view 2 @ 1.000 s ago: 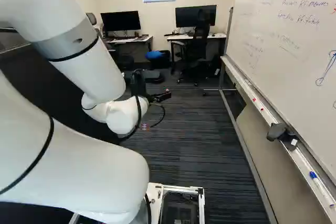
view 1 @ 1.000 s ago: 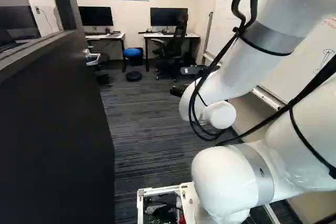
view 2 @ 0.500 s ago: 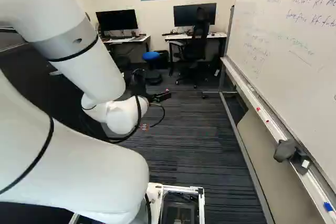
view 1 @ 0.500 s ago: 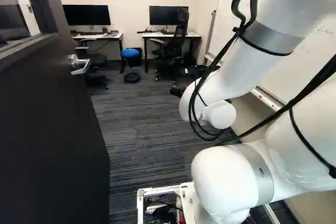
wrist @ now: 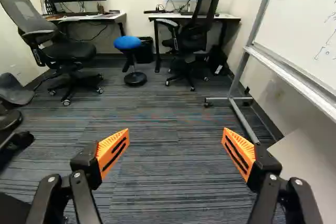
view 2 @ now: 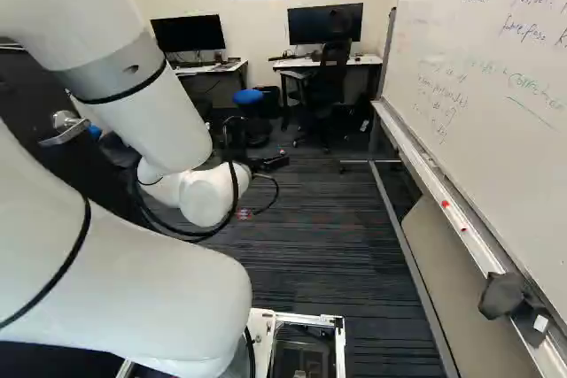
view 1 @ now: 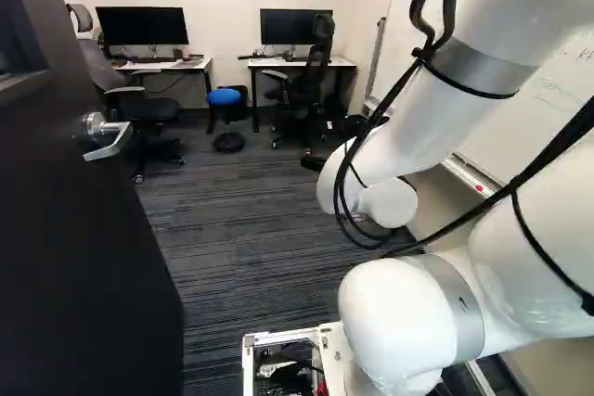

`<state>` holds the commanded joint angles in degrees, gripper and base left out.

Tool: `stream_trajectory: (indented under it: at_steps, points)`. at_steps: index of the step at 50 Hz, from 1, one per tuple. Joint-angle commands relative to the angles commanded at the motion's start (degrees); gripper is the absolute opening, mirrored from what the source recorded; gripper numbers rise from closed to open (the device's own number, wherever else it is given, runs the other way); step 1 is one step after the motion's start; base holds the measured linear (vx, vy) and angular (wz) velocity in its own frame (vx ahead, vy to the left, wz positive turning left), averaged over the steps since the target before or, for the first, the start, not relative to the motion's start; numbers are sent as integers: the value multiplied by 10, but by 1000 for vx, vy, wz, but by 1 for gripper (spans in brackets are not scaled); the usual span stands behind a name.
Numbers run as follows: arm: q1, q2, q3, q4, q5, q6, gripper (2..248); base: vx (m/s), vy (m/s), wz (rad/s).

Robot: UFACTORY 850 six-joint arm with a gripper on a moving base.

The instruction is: Open the door and move inside

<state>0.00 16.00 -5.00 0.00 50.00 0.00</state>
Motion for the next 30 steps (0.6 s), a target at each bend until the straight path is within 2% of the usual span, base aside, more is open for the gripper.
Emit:
stream_trajectory:
  at_steps: [30]
  points:
    - [0, 0, 0, 0, 0, 0, 247, 243, 2, -18]
